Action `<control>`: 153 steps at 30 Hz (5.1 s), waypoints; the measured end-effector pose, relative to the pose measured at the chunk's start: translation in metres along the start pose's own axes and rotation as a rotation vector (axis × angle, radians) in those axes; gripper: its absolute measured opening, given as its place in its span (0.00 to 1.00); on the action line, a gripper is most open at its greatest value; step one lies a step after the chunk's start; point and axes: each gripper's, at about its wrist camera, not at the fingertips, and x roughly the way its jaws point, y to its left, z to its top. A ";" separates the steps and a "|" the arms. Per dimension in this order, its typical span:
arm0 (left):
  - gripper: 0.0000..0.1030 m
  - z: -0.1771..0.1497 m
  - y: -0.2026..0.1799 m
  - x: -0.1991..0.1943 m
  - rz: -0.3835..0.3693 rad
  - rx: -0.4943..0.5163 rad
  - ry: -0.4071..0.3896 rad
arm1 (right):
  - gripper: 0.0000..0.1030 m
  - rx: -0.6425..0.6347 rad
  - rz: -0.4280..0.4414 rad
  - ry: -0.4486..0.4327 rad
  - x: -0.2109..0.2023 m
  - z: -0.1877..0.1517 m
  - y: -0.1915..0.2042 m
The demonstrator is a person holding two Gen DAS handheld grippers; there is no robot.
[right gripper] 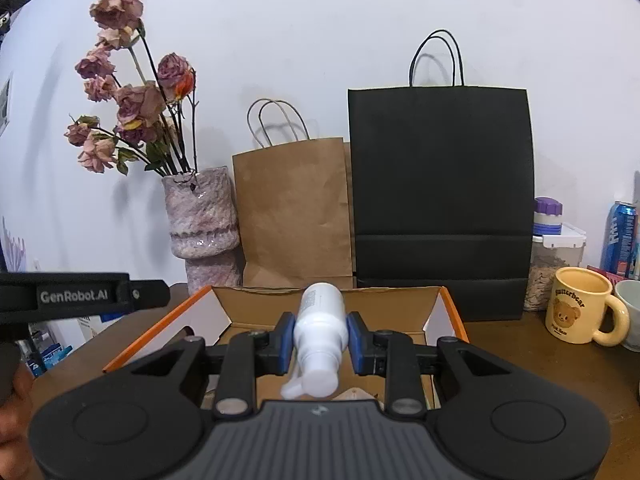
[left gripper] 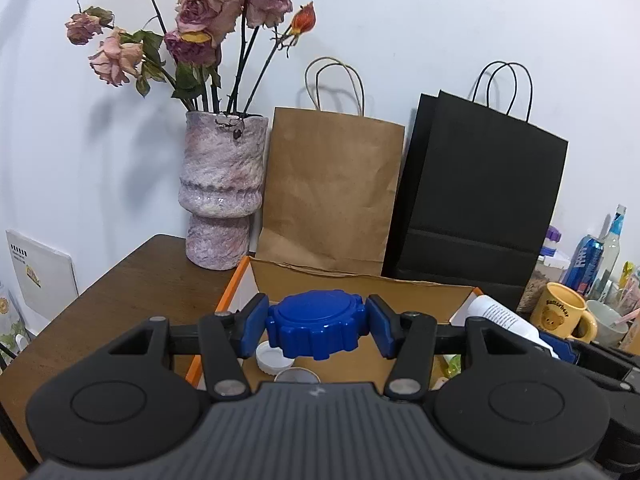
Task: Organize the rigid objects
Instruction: 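Lift and carry the blue cap and white spray bottle over the red box, then release the spray bottle into the box with right tool while left tool releases the blue cap, then withdraw both tools and reach toward the white cap and black braided cable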
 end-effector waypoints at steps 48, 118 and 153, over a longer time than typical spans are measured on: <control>0.97 -0.004 0.003 0.078 0.112 0.083 0.115 | 0.96 -0.038 -0.084 0.159 0.085 -0.007 -0.013; 1.00 -0.033 0.022 -0.044 0.087 0.060 0.032 | 1.00 -0.089 -0.068 0.080 -0.041 -0.044 -0.010; 1.00 -0.127 0.055 -0.146 0.074 0.098 0.087 | 1.00 -0.112 0.001 0.205 -0.138 -0.127 0.034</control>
